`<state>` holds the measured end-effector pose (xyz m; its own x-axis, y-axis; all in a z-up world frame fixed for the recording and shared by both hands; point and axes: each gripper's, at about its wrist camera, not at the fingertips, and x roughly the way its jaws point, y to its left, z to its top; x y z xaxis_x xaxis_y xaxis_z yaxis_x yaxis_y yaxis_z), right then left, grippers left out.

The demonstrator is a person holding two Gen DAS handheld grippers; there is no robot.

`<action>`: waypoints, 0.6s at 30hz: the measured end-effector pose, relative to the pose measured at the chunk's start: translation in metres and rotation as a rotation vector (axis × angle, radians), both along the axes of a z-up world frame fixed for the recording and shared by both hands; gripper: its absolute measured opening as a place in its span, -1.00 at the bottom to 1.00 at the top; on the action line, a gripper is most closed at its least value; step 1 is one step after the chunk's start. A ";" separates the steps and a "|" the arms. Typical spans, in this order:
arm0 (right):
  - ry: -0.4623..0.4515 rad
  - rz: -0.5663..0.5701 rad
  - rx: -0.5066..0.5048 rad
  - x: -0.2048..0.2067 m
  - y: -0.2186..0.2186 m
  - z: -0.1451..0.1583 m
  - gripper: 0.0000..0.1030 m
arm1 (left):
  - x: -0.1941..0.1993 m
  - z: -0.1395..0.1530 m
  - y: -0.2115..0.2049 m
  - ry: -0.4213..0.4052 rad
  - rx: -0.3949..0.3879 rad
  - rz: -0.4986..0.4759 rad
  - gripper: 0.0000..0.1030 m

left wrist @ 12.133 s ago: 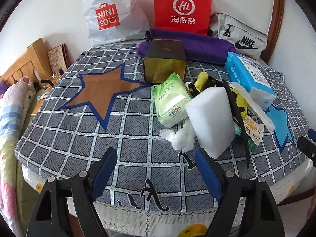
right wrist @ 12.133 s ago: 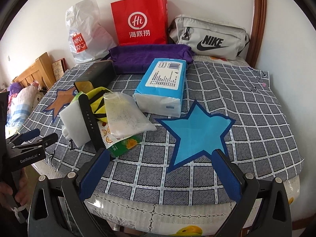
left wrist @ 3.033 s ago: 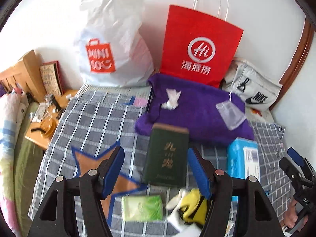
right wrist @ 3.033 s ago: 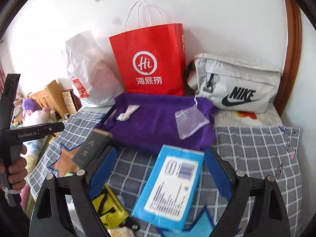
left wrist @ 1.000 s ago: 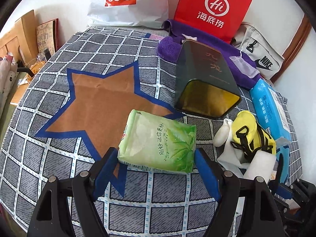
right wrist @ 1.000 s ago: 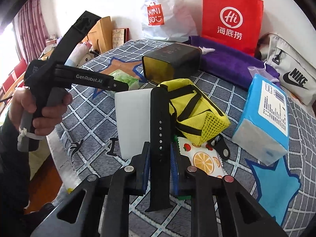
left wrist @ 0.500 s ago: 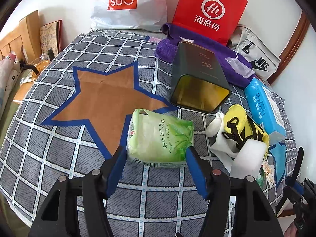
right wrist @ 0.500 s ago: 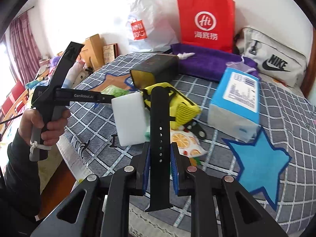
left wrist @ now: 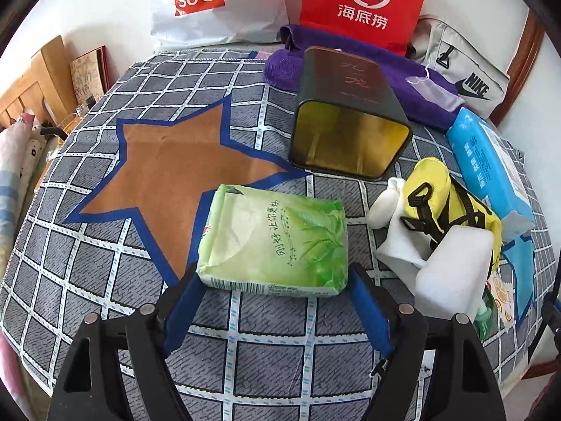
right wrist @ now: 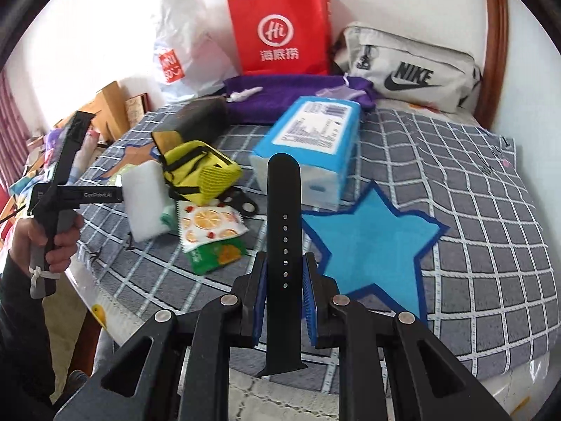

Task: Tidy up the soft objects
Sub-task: 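Grip green wipes pack with left tool and lift it while right tool holds strap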

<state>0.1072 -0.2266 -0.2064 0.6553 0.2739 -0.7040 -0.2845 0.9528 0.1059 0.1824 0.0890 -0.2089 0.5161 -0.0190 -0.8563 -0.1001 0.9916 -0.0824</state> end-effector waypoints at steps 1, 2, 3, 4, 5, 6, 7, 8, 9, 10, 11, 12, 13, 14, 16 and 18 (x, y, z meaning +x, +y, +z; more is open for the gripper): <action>0.007 -0.003 0.005 0.001 -0.002 -0.002 -0.63 | 0.000 0.001 0.000 0.001 0.006 0.003 0.39; 0.014 -0.005 0.010 0.002 -0.004 -0.004 -0.63 | -0.001 0.002 0.000 0.005 0.008 0.007 0.39; 0.024 -0.010 0.013 0.004 -0.005 -0.006 -0.63 | -0.001 0.003 0.001 0.008 0.005 0.012 0.38; 0.029 -0.011 0.013 0.005 -0.005 -0.007 -0.63 | -0.003 0.006 0.002 0.005 0.001 0.017 0.38; 0.033 -0.010 0.014 0.005 -0.005 -0.009 -0.63 | -0.005 0.008 0.003 0.001 -0.001 0.022 0.38; 0.039 -0.008 0.012 0.007 -0.004 -0.010 -0.63 | -0.005 0.010 0.005 -0.002 -0.001 0.027 0.38; 0.045 -0.007 0.011 0.008 -0.004 -0.011 -0.63 | -0.007 0.012 0.006 -0.002 -0.001 0.032 0.38; 0.049 -0.003 0.013 0.010 -0.004 -0.012 -0.63 | -0.009 0.015 0.007 -0.001 -0.002 0.037 0.38; 0.053 0.000 0.014 0.011 -0.003 -0.012 -0.63 | -0.011 0.017 0.008 -0.002 -0.006 0.044 0.38; 0.057 0.002 0.014 0.013 -0.003 -0.012 -0.63 | -0.014 0.020 0.010 -0.007 -0.012 0.052 0.38; 0.059 0.003 0.016 0.014 -0.003 -0.012 -0.63 | -0.016 0.023 0.011 -0.010 -0.019 0.057 0.38; 0.062 0.007 0.022 0.016 -0.002 -0.012 -0.63 | -0.019 0.026 0.013 -0.012 -0.026 0.061 0.38; 0.067 0.010 0.024 0.018 -0.002 -0.012 -0.63 | -0.021 0.029 0.014 -0.013 -0.029 0.062 0.38; 0.072 0.009 0.021 0.020 -0.001 -0.013 -0.63 | -0.023 0.032 0.014 -0.012 -0.030 0.064 0.38; 0.084 0.013 0.019 0.022 0.002 -0.016 -0.63 | -0.026 0.038 0.015 -0.014 -0.026 0.066 0.38; 0.094 0.014 0.017 0.025 0.004 -0.018 -0.63 | -0.028 0.043 0.014 -0.017 -0.021 0.063 0.38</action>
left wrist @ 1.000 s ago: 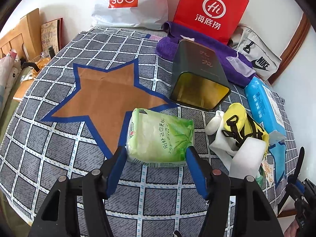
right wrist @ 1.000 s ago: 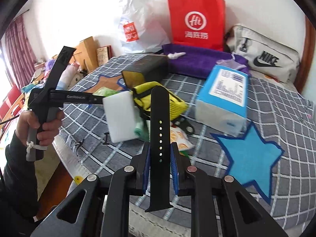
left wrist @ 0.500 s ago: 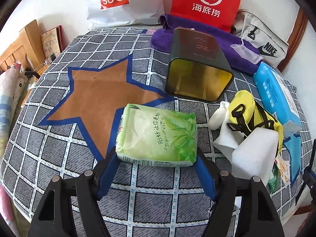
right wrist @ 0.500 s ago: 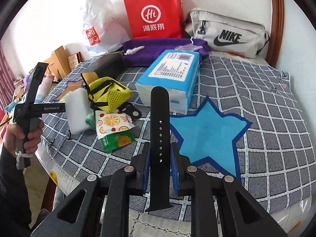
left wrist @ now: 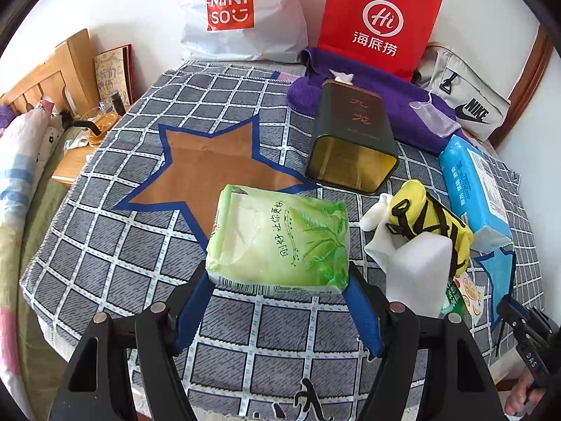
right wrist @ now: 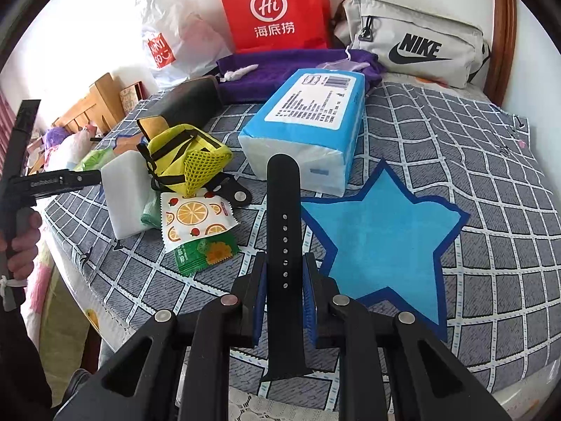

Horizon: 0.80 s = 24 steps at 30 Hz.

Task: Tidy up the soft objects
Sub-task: 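Grip green wipes pack with left tool and lift it while right tool holds strap, then carry wipes pack in left tool and strap in right tool toward purple towel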

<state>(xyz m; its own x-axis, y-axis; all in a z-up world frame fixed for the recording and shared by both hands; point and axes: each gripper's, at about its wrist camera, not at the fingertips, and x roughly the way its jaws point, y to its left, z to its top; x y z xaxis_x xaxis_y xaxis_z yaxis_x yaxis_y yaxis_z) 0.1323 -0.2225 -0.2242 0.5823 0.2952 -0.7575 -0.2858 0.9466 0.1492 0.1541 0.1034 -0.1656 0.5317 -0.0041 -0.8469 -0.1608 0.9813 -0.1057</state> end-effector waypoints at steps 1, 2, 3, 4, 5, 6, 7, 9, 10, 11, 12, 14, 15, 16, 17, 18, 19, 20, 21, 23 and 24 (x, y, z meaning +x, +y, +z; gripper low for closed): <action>0.005 0.000 0.001 0.001 0.001 -0.001 -0.63 | -0.002 0.004 0.000 -0.006 -0.001 0.001 0.38; 0.009 -0.002 0.002 0.002 0.002 -0.001 -0.63 | -0.003 0.007 0.001 -0.012 -0.005 0.001 0.38; 0.011 -0.002 0.006 0.002 0.002 -0.001 -0.63 | -0.003 0.011 0.001 -0.019 -0.009 -0.002 0.38; 0.013 -0.002 0.012 0.002 0.002 0.000 -0.63 | -0.004 0.015 0.002 -0.024 -0.011 -0.003 0.38; 0.012 -0.002 0.013 0.002 0.003 0.002 -0.63 | -0.004 0.018 0.002 -0.031 -0.014 -0.004 0.38; 0.010 -0.002 0.013 0.002 0.003 0.004 -0.63 | -0.003 0.023 0.001 -0.039 -0.017 -0.006 0.38; 0.006 -0.001 0.014 0.002 0.004 0.007 -0.63 | -0.003 0.026 0.001 -0.045 -0.019 -0.008 0.38; -0.006 0.003 0.017 0.002 0.005 0.014 -0.63 | 0.000 0.034 0.000 -0.057 -0.024 -0.010 0.38; -0.013 0.004 0.015 0.003 0.006 0.018 -0.63 | 0.001 0.037 0.000 -0.061 -0.027 -0.011 0.38; -0.019 0.004 0.011 0.003 0.007 0.023 -0.63 | 0.003 0.041 -0.001 -0.067 -0.029 -0.014 0.38; -0.027 0.004 0.009 0.004 0.007 0.027 -0.63 | 0.005 0.044 -0.003 -0.073 -0.031 -0.018 0.38; -0.041 0.006 0.009 0.004 0.008 0.036 -0.63 | 0.008 0.049 -0.005 -0.078 -0.030 -0.024 0.38; -0.050 0.007 0.008 0.005 0.008 0.041 -0.63 | 0.010 0.053 -0.006 -0.081 -0.029 -0.027 0.38; -0.059 0.005 0.006 0.007 0.009 0.045 -0.63 | 0.013 0.055 -0.007 -0.085 -0.028 -0.030 0.38; -0.067 0.003 0.005 0.008 0.008 0.049 -0.63 | 0.014 0.058 -0.008 -0.091 -0.029 -0.035 0.38; -0.073 0.000 0.006 0.009 0.008 0.054 -0.63 | 0.016 0.061 -0.009 -0.095 -0.030 -0.038 0.38; -0.078 -0.004 0.006 0.011 0.007 0.057 -0.63 | 0.019 0.064 -0.010 -0.099 -0.032 -0.041 0.38; -0.082 -0.007 0.006 0.012 0.007 0.060 -0.63 | 0.022 0.067 -0.011 -0.103 -0.033 -0.043 0.38; -0.088 -0.013 0.005 0.015 0.006 0.064 -0.63 | 0.024 0.069 -0.011 -0.106 -0.035 -0.044 0.38; -0.098 -0.016 0.005 0.019 0.005 0.070 -0.63 | 0.029 0.074 -0.014 -0.113 -0.038 -0.051 0.38; -0.106 -0.019 0.004 0.021 0.004 0.074 -0.63 | 0.033 0.076 -0.015 -0.115 -0.038 -0.055 0.38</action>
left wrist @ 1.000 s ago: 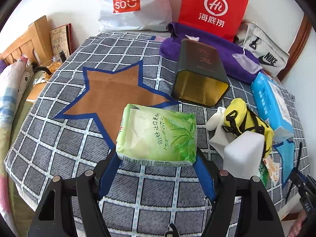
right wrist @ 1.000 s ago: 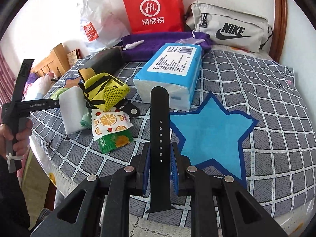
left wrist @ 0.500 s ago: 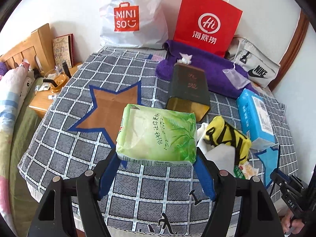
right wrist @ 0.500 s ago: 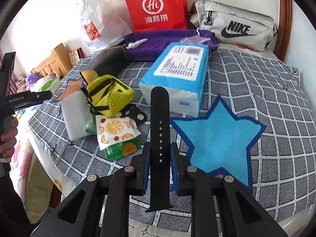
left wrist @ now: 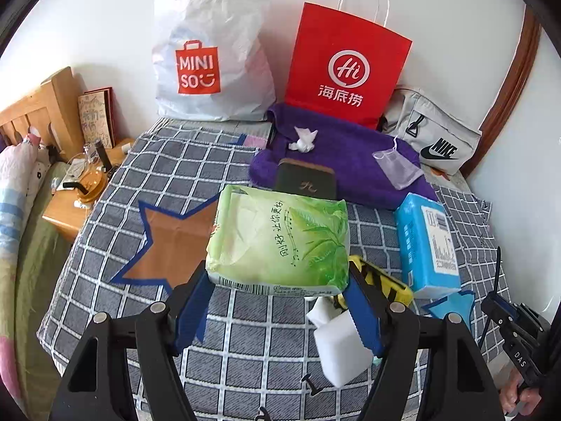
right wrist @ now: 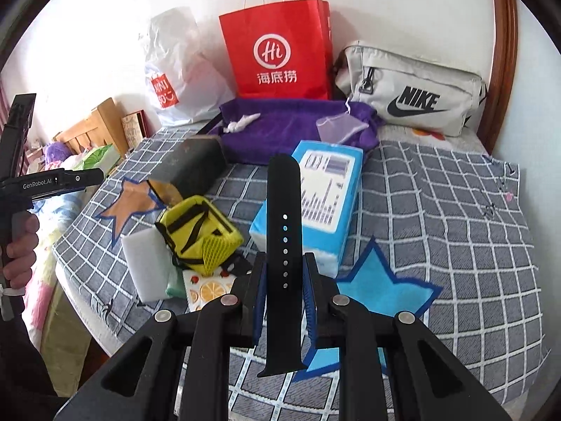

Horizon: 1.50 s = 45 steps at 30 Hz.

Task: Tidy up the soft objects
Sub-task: 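Carry wipes pack in left tool and strap in right tool toward purple towel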

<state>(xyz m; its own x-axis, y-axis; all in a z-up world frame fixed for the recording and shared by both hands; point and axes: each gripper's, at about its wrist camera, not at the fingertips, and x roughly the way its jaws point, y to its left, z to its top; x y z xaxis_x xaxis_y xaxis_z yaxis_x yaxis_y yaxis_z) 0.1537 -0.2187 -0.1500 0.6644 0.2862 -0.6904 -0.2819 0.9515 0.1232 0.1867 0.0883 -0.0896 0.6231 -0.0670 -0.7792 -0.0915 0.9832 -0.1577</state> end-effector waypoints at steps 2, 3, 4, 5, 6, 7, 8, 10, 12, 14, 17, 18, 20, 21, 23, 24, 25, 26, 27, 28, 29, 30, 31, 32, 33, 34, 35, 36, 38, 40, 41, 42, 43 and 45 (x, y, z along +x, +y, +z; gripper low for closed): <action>-0.008 -0.006 0.000 0.006 -0.002 0.006 -0.63 | 0.007 0.004 -0.003 -0.003 0.003 -0.006 0.38; -0.014 -0.012 0.000 0.009 -0.002 0.009 -0.63 | 0.010 0.006 -0.004 -0.005 0.003 -0.008 0.38; -0.018 -0.016 0.003 0.013 -0.003 0.012 -0.63 | 0.014 0.008 -0.005 -0.007 0.001 -0.011 0.38; -0.021 -0.019 0.008 0.016 -0.004 0.014 -0.63 | 0.017 0.009 -0.006 -0.008 0.000 -0.014 0.38; -0.025 -0.020 0.013 0.020 -0.005 0.016 -0.63 | 0.020 0.011 -0.007 -0.008 0.000 -0.015 0.38; -0.028 -0.022 0.016 0.023 -0.006 0.019 -0.63 | 0.024 0.012 -0.008 -0.006 0.001 -0.016 0.38; -0.031 -0.026 0.018 0.028 -0.007 0.021 -0.63 | 0.027 0.013 -0.009 -0.004 0.001 -0.017 0.38; -0.034 -0.032 0.021 0.036 -0.007 0.025 -0.63 | 0.033 0.013 -0.010 -0.001 0.001 -0.020 0.38; -0.036 -0.035 0.025 0.044 -0.007 0.028 -0.63 | 0.040 0.014 -0.011 0.002 0.002 -0.022 0.38; -0.036 -0.038 0.029 0.054 -0.005 0.032 -0.63 | 0.044 0.014 -0.012 0.000 0.001 -0.023 0.38; -0.045 -0.033 0.032 0.066 -0.003 0.038 -0.63 | 0.052 0.015 -0.011 0.000 0.000 -0.022 0.38; -0.048 -0.034 0.033 0.070 -0.003 0.040 -0.63 | 0.054 0.015 -0.011 0.002 0.000 -0.021 0.38; -0.051 -0.032 0.036 0.077 -0.001 0.042 -0.63 | 0.060 0.014 -0.010 0.006 0.000 -0.016 0.38; -0.053 -0.033 0.037 0.081 -0.001 0.044 -0.63 | 0.064 0.013 -0.010 0.008 -0.001 -0.015 0.38; -0.053 -0.031 0.038 0.089 0.000 0.045 -0.63 | 0.070 0.012 -0.009 0.010 0.001 -0.013 0.38; -0.055 -0.032 0.036 0.093 0.001 0.046 -0.63 | 0.072 0.012 -0.009 0.010 0.001 -0.013 0.38; -0.056 -0.032 0.035 0.098 0.001 0.047 -0.63 | 0.075 0.012 -0.009 0.011 0.001 -0.013 0.38; -0.057 -0.032 0.034 0.102 0.002 0.048 -0.63 | 0.078 0.012 -0.009 0.011 0.000 -0.013 0.38; -0.059 -0.035 0.035 0.107 0.002 0.049 -0.63 | 0.081 0.012 -0.009 0.011 -0.001 -0.012 0.38; -0.061 -0.035 0.036 0.111 0.002 0.050 -0.63 | 0.084 0.012 -0.010 0.012 0.000 -0.012 0.38; -0.062 -0.034 0.038 0.115 0.002 0.051 -0.63 | 0.088 0.012 -0.010 0.014 0.001 -0.014 0.38; -0.066 -0.034 0.039 0.120 0.003 0.052 -0.63 | 0.092 0.013 -0.011 0.014 0.003 -0.015 0.38; -0.068 -0.032 0.038 0.123 0.004 0.053 -0.63 | 0.096 0.013 -0.011 0.015 0.007 -0.015 0.38; -0.071 -0.031 0.038 0.127 0.005 0.053 -0.63 | 0.099 0.013 -0.012 0.015 0.009 -0.014 0.38; -0.073 -0.029 0.037 0.131 0.005 0.054 -0.63 | 0.102 0.014 -0.012 0.014 0.009 -0.015 0.38; -0.075 -0.028 0.036 0.134 0.006 0.055 -0.63 | 0.106 0.014 -0.013 0.013 0.007 -0.019 0.38; -0.076 -0.028 0.035 0.138 0.006 0.055 -0.63 | 0.110 0.014 -0.014 0.012 0.006 -0.022 0.38; -0.078 -0.027 0.034 0.142 0.007 0.056 -0.63 | 0.113 0.014 -0.015 0.012 0.007 -0.023 0.38; -0.077 -0.027 0.033 0.149 0.008 0.056 -0.63 | 0.121 0.011 -0.018 0.019 0.011 -0.029 0.38; -0.076 -0.029 0.030 0.157 0.008 0.055 -0.63 | 0.130 0.007 -0.021 0.032 0.014 -0.036 0.38; -0.074 -0.031 0.030 0.161 0.008 0.054 -0.63 | 0.135 0.006 -0.023 0.037 0.015 -0.040 0.38; -0.073 -0.032 0.029 0.165 0.009 0.053 -0.63 | 0.141 0.004 -0.025 0.043 0.018 -0.045 0.38; -0.072 -0.036 0.027 0.170 0.009 0.053 -0.63 | 0.145 0.002 -0.027 0.047 0.021 -0.049 0.38; -0.069 -0.041 0.028 0.180 0.008 0.050 -0.63 | 0.154 -0.001 -0.031 0.054 0.022 -0.058 0.38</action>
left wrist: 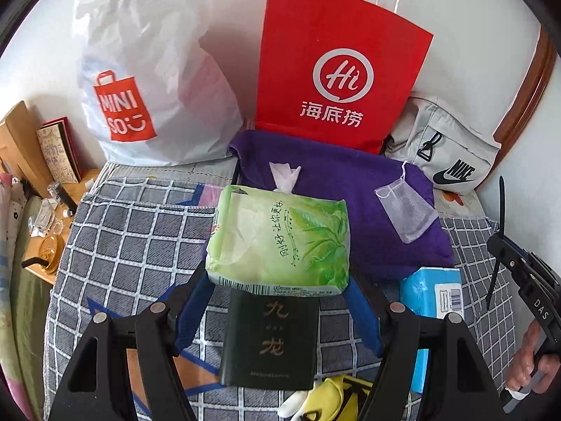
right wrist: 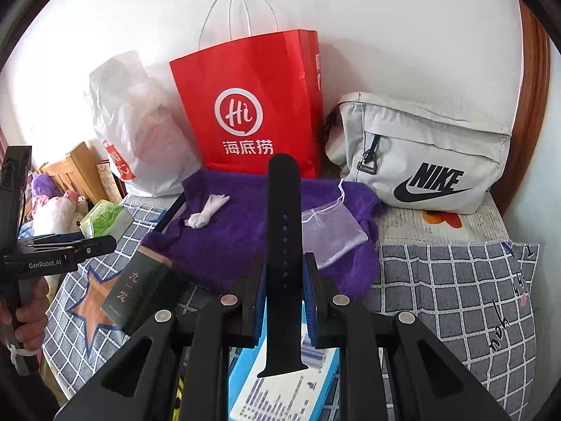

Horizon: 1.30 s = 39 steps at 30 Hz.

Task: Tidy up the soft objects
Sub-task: 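Carry wipes pack in left tool and strap in right tool toward purple towel, then open left tool to drop wipes pack on towel while right tool releases strap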

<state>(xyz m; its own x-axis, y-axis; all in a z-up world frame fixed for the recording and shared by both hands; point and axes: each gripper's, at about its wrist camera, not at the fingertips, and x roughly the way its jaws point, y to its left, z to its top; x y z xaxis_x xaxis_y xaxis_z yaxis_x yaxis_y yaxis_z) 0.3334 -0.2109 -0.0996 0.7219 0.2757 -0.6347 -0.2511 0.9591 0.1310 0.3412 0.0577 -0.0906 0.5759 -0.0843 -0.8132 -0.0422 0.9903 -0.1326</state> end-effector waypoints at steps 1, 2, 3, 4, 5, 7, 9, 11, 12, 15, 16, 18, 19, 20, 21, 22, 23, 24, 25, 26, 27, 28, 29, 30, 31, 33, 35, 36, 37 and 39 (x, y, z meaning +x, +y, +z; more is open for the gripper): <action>0.001 -0.001 0.000 0.004 0.000 -0.001 -0.63 | 0.004 -0.002 -0.001 0.004 0.000 -0.004 0.38; 0.003 -0.005 -0.001 0.009 -0.001 -0.003 -0.63 | 0.009 -0.003 -0.003 0.010 0.001 -0.009 0.38; 0.007 -0.007 -0.003 0.014 -0.001 -0.005 -0.63 | 0.014 -0.005 -0.005 0.015 0.002 -0.014 0.38; 0.010 -0.008 -0.005 0.018 -0.001 -0.007 -0.63 | 0.017 -0.006 -0.006 0.018 0.003 -0.018 0.38; 0.014 -0.010 -0.008 0.022 -0.001 -0.008 -0.63 | 0.022 -0.008 -0.008 0.021 0.004 -0.022 0.38; 0.023 -0.013 -0.015 0.032 -0.001 -0.014 -0.63 | 0.030 -0.012 -0.010 0.029 0.003 -0.025 0.38; 0.029 -0.017 -0.018 0.040 -0.002 -0.018 -0.63 | 0.039 -0.016 -0.012 0.040 0.002 -0.029 0.38; 0.038 -0.021 -0.018 0.049 -0.003 -0.022 -0.63 | 0.046 -0.019 -0.013 0.046 0.002 -0.033 0.38; 0.041 -0.023 -0.020 0.053 -0.004 -0.023 -0.63 | 0.049 -0.021 -0.014 0.049 0.003 -0.036 0.38; 0.047 -0.025 -0.024 0.065 -0.004 -0.027 -0.63 | 0.059 -0.025 -0.016 0.054 0.008 -0.039 0.38; 0.050 -0.025 -0.025 0.069 -0.004 -0.029 -0.63 | 0.063 -0.027 -0.016 0.057 0.007 -0.042 0.38; 0.054 -0.023 -0.031 0.077 -0.003 -0.031 -0.63 | 0.068 -0.029 -0.016 0.063 -0.004 -0.049 0.38; 0.055 -0.021 -0.033 0.080 -0.002 -0.033 -0.63 | 0.072 -0.031 -0.016 0.068 -0.009 -0.050 0.38; 0.059 -0.019 -0.037 0.085 -0.002 -0.034 -0.63 | 0.075 -0.033 -0.015 0.071 -0.009 -0.049 0.38; 0.062 -0.017 -0.039 0.087 -0.001 -0.036 -0.63 | 0.079 -0.035 -0.015 0.075 -0.006 -0.046 0.38; 0.067 -0.014 -0.042 0.091 0.000 -0.038 -0.63 | 0.082 -0.036 -0.014 0.078 -0.004 -0.045 0.38; 0.071 -0.012 -0.045 0.094 0.001 -0.040 -0.63 | 0.084 -0.037 -0.014 0.082 -0.004 -0.044 0.38; 0.077 -0.009 -0.049 0.097 0.002 -0.043 -0.63 | 0.087 -0.039 -0.013 0.085 -0.006 -0.043 0.38; 0.082 -0.006 -0.051 0.099 0.003 -0.045 -0.63 | 0.090 -0.041 -0.012 0.090 -0.008 -0.041 0.38; 0.089 -0.001 -0.051 0.102 0.003 -0.048 -0.63 | 0.093 -0.042 -0.010 0.096 -0.013 -0.039 0.38; 0.096 0.003 -0.052 0.105 0.004 -0.051 -0.63 | 0.096 -0.044 -0.008 0.104 -0.021 -0.039 0.38; 0.104 0.005 -0.051 0.108 0.004 -0.054 -0.63 | 0.098 -0.045 -0.005 0.107 -0.033 -0.038 0.38; 0.111 0.005 -0.050 0.111 0.004 -0.056 -0.63 | 0.101 -0.046 -0.002 0.108 -0.042 -0.036 0.38; 0.125 0.006 -0.048 0.114 0.004 -0.060 -0.63 | 0.102 -0.047 0.001 0.110 -0.048 -0.034 0.38; 0.134 0.007 -0.047 0.117 0.004 -0.062 -0.63 | 0.103 -0.048 0.002 0.112 -0.049 -0.032 0.38; 0.148 0.011 -0.053 0.122 0.003 -0.067 -0.63 | 0.106 -0.051 0.008 0.116 -0.056 -0.027 0.38; 0.159 0.012 -0.061 0.126 0.003 -0.071 -0.63 | 0.109 -0.054 0.010 0.127 -0.068 -0.028 0.38; 0.167 0.012 -0.063 0.128 0.002 -0.074 -0.63 | 0.110 -0.056 0.010 0.132 -0.075 -0.030 0.38; 0.176 0.013 -0.065 0.130 0.002 -0.076 -0.63 | 0.111 -0.058 0.011 0.137 -0.080 -0.033 0.38; 0.191 0.021 -0.071 0.132 0.003 -0.081 -0.63 | 0.113 -0.062 0.008 0.148 -0.079 -0.039 0.38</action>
<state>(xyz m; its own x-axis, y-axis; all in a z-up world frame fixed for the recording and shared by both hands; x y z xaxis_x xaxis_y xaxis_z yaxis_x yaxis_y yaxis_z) 0.4652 -0.2083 -0.1802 0.5809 0.2385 -0.7783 -0.2477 0.9626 0.1100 0.4541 0.0661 -0.1529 0.4455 -0.1716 -0.8787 -0.0284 0.9782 -0.2055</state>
